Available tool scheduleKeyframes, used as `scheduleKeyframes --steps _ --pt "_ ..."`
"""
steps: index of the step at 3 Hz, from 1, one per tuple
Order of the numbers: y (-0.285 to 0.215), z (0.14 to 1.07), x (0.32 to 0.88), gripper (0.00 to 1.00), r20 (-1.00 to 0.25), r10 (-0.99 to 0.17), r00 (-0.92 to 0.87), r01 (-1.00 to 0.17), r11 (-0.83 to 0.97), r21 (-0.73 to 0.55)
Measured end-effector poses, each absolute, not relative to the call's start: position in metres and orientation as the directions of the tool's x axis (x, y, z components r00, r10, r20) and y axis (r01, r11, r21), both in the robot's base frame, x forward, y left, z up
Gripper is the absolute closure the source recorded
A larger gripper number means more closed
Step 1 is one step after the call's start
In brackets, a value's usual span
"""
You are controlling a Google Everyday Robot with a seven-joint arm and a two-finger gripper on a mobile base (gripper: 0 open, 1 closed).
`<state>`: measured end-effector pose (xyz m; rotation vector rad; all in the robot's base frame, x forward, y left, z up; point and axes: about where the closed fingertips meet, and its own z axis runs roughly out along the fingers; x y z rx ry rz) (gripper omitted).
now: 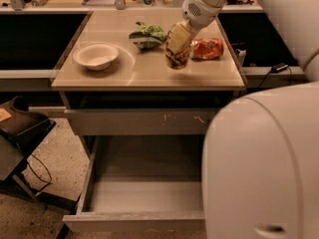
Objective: Pick orange can from middle drawer and place on counter
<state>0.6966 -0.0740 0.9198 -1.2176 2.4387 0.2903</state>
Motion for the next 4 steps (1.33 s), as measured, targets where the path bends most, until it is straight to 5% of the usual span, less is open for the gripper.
scheduleKeyframes --steps 2,4 --pt "-0.069 0.900 0.745 1.00 -0.488 -0.662 -0.568 -0.783 0.618 0.074" --pt "-0.069 0.900 0.745 0.59 -0.488 -0.662 -0.568 -0.783 0.618 0.073"
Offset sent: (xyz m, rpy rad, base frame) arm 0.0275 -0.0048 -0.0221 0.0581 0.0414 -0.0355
